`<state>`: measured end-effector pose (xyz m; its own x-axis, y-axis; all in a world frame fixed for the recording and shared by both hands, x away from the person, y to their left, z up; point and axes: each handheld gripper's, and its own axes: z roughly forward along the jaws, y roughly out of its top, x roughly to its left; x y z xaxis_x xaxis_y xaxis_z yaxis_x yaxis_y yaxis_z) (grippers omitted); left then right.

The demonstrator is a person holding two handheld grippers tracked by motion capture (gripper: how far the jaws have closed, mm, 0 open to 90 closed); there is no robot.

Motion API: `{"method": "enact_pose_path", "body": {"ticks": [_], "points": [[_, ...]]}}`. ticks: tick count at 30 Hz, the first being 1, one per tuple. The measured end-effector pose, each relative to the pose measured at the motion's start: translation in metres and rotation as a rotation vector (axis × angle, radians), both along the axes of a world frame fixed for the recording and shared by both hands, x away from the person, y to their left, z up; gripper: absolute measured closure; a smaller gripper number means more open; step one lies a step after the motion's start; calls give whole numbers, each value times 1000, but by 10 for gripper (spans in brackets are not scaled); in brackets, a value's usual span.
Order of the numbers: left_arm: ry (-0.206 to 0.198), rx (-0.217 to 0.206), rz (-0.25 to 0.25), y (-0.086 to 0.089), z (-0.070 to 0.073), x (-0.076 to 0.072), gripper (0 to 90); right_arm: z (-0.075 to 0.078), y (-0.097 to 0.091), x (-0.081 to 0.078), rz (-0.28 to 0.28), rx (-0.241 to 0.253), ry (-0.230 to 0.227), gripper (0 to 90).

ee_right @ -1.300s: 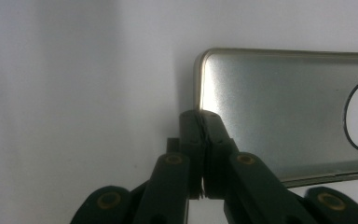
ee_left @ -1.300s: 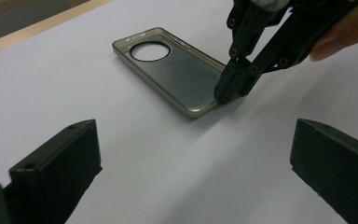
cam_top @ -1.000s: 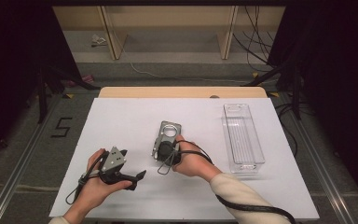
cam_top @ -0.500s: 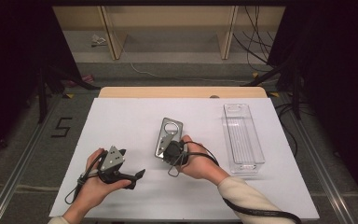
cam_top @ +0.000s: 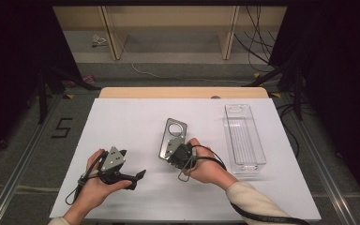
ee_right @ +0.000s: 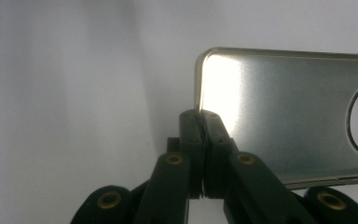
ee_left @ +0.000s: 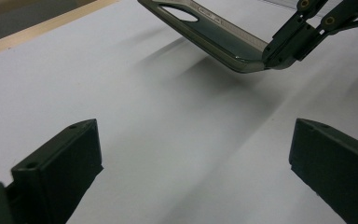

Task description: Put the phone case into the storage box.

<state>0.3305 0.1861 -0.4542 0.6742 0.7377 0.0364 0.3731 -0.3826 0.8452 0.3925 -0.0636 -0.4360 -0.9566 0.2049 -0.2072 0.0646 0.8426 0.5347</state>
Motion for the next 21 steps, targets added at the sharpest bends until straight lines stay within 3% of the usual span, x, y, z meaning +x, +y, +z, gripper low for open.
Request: {"method": "enact_pose_path", "body": {"ticks": [12,21], "points": [[7,-31,8,-2,3,3,30,3,-4,-10,10,15,-15,892],[12,-46,45,-3,13,13,85,5,-4,-18,34,26,-40,892]]}}
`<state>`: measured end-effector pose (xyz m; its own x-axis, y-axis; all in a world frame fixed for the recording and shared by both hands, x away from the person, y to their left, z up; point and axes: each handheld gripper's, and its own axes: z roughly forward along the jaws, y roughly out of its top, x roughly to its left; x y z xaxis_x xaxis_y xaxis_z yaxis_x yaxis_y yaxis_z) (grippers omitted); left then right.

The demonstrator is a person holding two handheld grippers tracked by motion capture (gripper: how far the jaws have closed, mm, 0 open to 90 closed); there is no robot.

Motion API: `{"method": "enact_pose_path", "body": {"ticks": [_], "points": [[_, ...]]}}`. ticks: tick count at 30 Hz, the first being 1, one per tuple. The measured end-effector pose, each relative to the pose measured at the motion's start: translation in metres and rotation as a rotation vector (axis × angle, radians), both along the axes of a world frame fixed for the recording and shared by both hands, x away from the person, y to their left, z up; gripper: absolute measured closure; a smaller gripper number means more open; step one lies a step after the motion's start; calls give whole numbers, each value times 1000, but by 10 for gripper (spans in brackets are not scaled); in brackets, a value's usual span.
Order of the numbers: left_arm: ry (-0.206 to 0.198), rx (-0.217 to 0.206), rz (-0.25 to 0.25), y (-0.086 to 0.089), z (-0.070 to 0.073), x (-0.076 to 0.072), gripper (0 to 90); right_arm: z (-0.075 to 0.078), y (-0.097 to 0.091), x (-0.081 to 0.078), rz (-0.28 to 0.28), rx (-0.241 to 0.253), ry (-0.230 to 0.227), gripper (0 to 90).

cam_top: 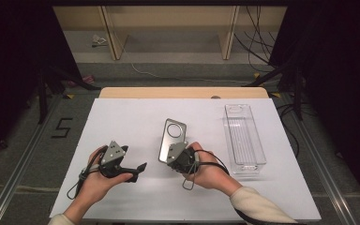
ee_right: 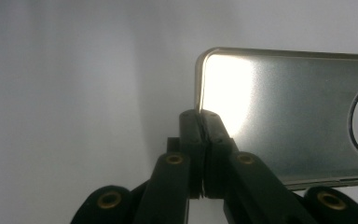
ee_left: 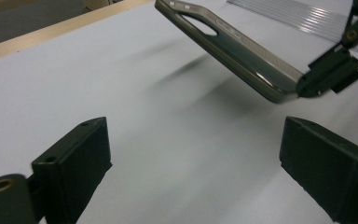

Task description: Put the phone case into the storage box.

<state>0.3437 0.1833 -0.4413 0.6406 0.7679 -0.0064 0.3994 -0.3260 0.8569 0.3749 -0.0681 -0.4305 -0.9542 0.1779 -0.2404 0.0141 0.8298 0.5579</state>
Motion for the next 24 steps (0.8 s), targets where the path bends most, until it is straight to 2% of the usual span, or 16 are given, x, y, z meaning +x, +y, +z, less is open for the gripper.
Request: {"method": "enact_pose_path", "body": {"ticks": [2,7,11,12,13,15,21,24], "points": [[-19,4,18,0,4,4,117,0,0,-2,5,6,-5,892],[-24,-10,32,-3,14,22,146,0,2,-8,2,14,-3,892],[28,-57,39,-10,19,39,157,-1,3,-10,1,10,-7,892],[28,-57,39,-10,19,39,159,-1,3,-10,1,10,-7,892],[46,-58,39,-16,20,47,165,-1,3,-10,12,13,-12,892],[57,-46,40,-22,22,55,181,-1,3,-12,6,13,-12,892],[86,-46,49,-36,28,75,244,1,4,-14,9,21,-19,892],[107,-50,62,-40,31,82,263,2,5,-14,8,16,-8,892]]}}
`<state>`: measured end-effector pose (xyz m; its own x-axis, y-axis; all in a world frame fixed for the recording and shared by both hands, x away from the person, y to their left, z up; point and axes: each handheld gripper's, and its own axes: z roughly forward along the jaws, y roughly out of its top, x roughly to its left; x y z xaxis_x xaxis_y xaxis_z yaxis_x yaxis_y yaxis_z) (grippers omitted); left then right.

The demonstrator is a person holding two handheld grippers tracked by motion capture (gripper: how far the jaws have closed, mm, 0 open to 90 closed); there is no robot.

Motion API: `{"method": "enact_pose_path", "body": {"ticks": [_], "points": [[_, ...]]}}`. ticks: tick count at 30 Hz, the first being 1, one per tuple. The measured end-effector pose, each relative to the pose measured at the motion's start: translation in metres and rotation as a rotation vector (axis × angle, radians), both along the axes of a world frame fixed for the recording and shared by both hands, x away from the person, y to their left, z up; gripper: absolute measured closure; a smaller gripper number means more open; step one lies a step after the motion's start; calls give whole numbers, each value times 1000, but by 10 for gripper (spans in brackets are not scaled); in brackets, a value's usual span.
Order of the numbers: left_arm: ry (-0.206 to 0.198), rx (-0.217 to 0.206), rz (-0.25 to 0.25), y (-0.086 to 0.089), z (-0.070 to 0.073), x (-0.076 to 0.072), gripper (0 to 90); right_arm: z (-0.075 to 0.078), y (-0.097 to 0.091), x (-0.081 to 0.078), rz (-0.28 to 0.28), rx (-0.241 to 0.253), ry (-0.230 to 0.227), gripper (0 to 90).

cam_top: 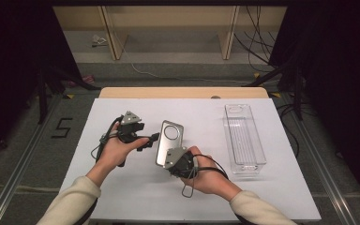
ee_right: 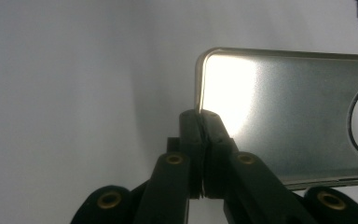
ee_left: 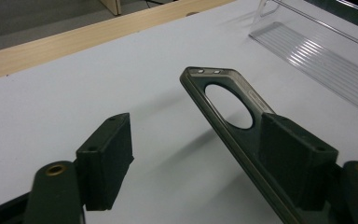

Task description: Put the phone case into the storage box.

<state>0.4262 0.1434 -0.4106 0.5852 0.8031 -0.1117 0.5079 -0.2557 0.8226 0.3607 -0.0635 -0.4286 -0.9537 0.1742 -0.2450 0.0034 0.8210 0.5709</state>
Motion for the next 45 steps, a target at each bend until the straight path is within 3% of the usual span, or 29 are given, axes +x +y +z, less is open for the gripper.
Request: {"method": "enact_pose_path", "body": {"ticks": [5,9,14,25,27,29,35,41,42,43,45], "points": [[46,-27,14,-3,-1,11,324,0,1,0,7,6,-20,891],[71,-17,10,-8,-4,15,385,1,2,-2,14,6,-21,892],[130,-31,3,-15,-7,17,454,1,3,-2,13,7,-22,892],[198,-46,2,-20,-11,16,618,2,6,-5,34,3,-40,891],[200,-55,4,-20,-11,16,651,2,6,-5,37,0,-36,891],[217,-109,20,-18,-9,15,688,1,7,-5,45,-2,-36,891],[219,-196,25,-19,-2,9,763,-3,8,-4,52,-6,-28,891],[194,-250,6,-23,6,2,816,-8,8,-2,50,-11,-31,889],[159,-251,-2,-26,8,-2,817,-8,8,-1,44,-14,-35,886],[159,-251,-2,-26,8,-2,818,-8,8,-1,44,-14,-35,886],[95,-245,-18,-26,12,-7,820,-7,6,2,31,-2,-37,846]]}}
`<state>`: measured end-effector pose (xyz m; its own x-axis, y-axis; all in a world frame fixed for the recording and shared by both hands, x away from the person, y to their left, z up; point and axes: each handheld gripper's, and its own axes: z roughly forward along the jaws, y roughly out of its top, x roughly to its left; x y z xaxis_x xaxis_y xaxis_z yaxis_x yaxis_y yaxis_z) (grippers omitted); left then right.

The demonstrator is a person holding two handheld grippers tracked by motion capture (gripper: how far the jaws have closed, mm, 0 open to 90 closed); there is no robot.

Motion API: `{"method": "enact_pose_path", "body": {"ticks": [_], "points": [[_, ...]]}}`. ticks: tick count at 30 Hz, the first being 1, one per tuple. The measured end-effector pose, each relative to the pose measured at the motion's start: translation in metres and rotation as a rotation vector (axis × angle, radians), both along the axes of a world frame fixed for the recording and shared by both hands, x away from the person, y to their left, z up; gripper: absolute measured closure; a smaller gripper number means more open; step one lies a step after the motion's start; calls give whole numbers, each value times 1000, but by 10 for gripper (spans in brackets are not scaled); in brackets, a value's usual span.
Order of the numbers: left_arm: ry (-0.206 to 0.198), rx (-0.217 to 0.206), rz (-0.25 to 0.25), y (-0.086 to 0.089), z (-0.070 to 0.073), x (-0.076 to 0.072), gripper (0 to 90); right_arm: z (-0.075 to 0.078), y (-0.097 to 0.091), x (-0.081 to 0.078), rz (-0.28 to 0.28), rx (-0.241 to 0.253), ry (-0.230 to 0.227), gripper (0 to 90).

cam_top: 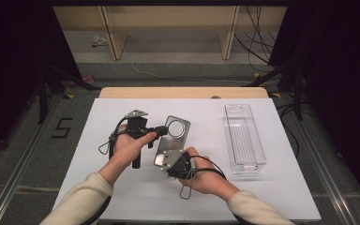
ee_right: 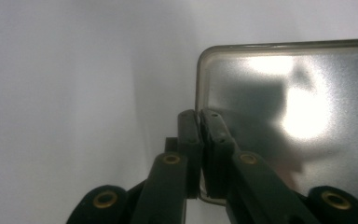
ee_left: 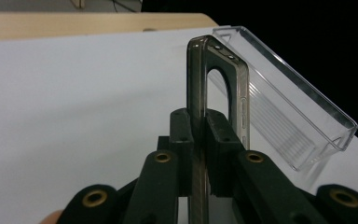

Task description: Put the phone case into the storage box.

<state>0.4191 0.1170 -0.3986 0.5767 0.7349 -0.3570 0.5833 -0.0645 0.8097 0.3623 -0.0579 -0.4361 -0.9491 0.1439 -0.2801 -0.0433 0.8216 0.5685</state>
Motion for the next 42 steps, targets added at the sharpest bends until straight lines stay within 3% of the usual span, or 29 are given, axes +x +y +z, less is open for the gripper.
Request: {"method": "enact_pose_path", "body": {"ticks": [6,13,18,30,42], "points": [[-87,9,13,9,1,-5,819,5,-7,5,-59,88,-21,644],[-151,-9,28,24,-5,-12,819,15,-17,13,-168,240,-49,447],[-184,-42,39,33,-8,-19,819,17,-25,21,-250,309,-31,354],[-265,-99,52,44,-16,-37,819,25,-43,37,-412,468,8,330],[-282,-104,53,39,-23,-45,818,33,-46,47,-462,556,55,467]]}}
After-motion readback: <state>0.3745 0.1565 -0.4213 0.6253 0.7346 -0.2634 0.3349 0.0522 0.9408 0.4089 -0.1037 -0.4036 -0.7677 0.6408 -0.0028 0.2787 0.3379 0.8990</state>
